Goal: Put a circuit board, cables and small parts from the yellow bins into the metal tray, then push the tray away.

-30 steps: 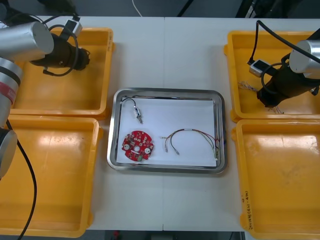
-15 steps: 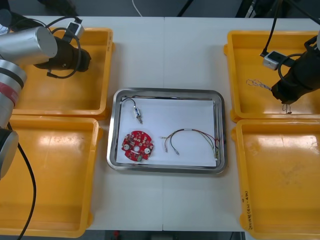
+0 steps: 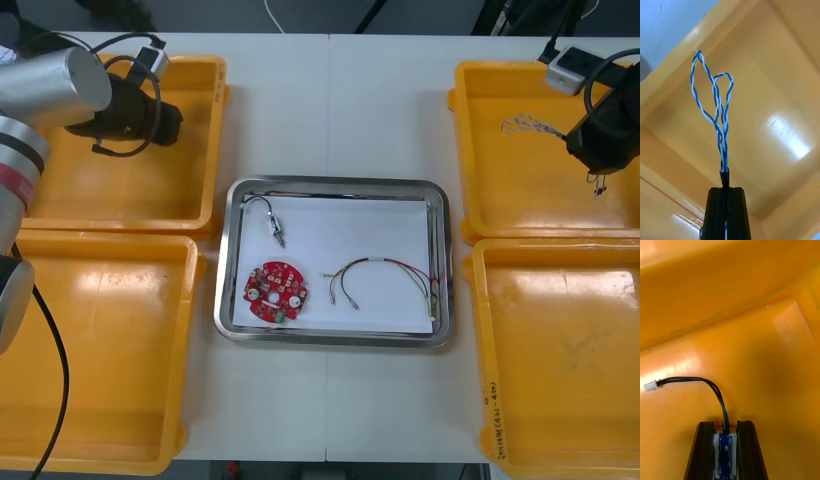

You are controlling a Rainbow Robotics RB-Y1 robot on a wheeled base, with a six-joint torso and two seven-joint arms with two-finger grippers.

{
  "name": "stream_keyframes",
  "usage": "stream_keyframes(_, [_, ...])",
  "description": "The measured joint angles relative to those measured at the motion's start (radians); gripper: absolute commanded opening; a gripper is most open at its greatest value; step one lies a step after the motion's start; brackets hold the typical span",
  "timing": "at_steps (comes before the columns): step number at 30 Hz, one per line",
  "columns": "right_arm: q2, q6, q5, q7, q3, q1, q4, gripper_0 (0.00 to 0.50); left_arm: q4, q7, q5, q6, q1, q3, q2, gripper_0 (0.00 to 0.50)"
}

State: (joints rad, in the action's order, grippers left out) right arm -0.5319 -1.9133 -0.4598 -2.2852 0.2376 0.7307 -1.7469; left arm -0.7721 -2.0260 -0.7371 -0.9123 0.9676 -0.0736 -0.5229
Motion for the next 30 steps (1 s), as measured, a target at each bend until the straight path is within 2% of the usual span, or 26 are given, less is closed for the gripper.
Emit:
stream_keyframes(5, [-0.022,-0.002,-0.042,0.0,0.0,0.0,-0.089,0.0,-0.03,0.0,0.0,-0.073,0.0,0.001,-0.014,0.0])
stream_keyframes(14, [-0.087,-0.003,-0.232,0.0,0.0,-0.004,-0.114,0.0,-0.097,0.0,0.037,-0.187,0.0,0.045,-0.03,0.0])
stream_keyframes(21, [-0.132,-0.003,-0.365,0.0,-0.013,-0.035,-0.238,0.0,-0.157,0.0,0.075,-0.271,-0.001,0.079,-0.035,0.0])
stream_keyframes(26, [-0.163,-0.003,-0.441,0.003,-0.072,-0.04,-0.32,0.0,-0.259,0.0,0.135,-0.364,-0.016,0.098,-0.036,0.0])
stream_keyframes(30, [-0.168,-0.003,-0.459,0.019,-0.128,-0.04,-0.371,0.0,-0.345,0.0,0.167,-0.433,-0.033,0.112,-0.036,0.0])
